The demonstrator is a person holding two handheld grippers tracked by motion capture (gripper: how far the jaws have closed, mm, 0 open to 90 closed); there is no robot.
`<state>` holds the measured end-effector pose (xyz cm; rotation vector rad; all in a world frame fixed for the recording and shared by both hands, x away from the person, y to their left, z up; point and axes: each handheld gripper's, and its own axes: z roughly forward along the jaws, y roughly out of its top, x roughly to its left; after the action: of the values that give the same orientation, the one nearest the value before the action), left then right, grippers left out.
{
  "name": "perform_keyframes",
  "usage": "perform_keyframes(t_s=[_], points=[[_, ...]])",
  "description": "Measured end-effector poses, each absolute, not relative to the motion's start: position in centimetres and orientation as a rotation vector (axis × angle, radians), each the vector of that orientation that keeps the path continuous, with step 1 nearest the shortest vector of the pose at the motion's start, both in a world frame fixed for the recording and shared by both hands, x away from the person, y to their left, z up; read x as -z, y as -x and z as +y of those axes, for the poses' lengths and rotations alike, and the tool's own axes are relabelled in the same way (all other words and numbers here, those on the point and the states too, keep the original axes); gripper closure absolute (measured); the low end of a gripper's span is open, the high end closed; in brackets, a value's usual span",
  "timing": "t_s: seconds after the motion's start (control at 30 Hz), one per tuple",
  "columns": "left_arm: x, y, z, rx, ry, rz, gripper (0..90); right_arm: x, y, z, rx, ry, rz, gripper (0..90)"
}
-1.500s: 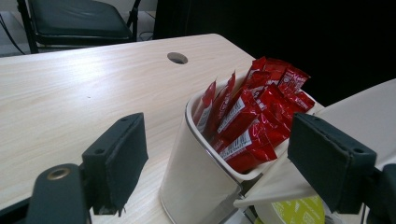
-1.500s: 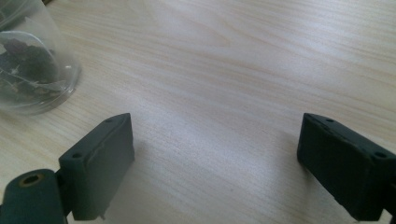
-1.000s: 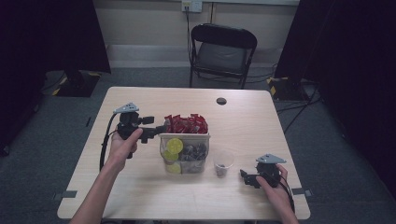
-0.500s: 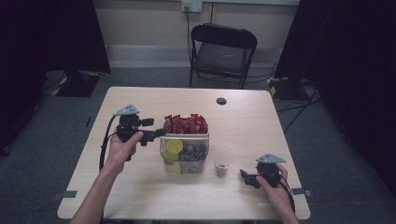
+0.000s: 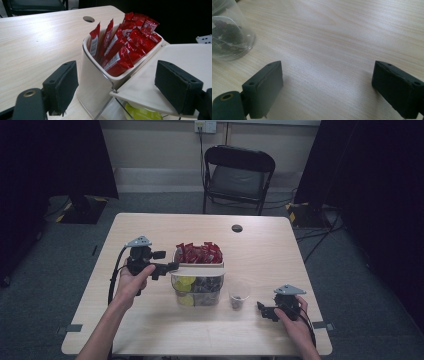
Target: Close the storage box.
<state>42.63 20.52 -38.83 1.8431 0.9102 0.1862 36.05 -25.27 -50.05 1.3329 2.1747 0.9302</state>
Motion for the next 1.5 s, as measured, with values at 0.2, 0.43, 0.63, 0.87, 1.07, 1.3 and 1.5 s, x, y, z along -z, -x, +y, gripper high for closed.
perform_keyframes(t_s=[0.2, 0.43, 0.63, 0.87, 1.07, 1.3, 1.5], points=[[39.3, -42.6, 20.6, -0.188, -1.854, 0.918, 18.4, 50.1, -36.1, -25.3, -0.930, -1.332, 2.175, 9.6], [40.0, -42.8, 20.7, -0.174, -1.869, 0.928, 18.3, 50.1, -36.1, -25.3, -0.931, -1.331, 2.176, 9.6], [40.6, -42.7, 20.2, -0.179, -1.900, 0.938, 17.9, 50.1, -36.1, -25.3, -0.931, -1.331, 2.176, 9.6], [41.1, -42.7, 20.1, -0.169, -1.919, 0.947, 17.7, 50.1, -36.1, -25.3, -0.931, -1.331, 2.176, 9.6], [40.7, -41.8, 21.1, -0.173, -1.912, 0.941, 17.6, 50.1, -36.1, -25.3, -0.931, -1.332, 2.176, 9.6], [40.7, -40.4, 24.0, -0.253, -1.918, 1.001, 15.8, 50.1, -36.1, -25.3, -0.931, -1.332, 2.176, 9.6], [43.1, -39.2, 26.0, -0.259, -1.939, 1.106, 15.7, 50.1, -36.1, -25.3, -0.933, -1.330, 2.176, 9.4]])
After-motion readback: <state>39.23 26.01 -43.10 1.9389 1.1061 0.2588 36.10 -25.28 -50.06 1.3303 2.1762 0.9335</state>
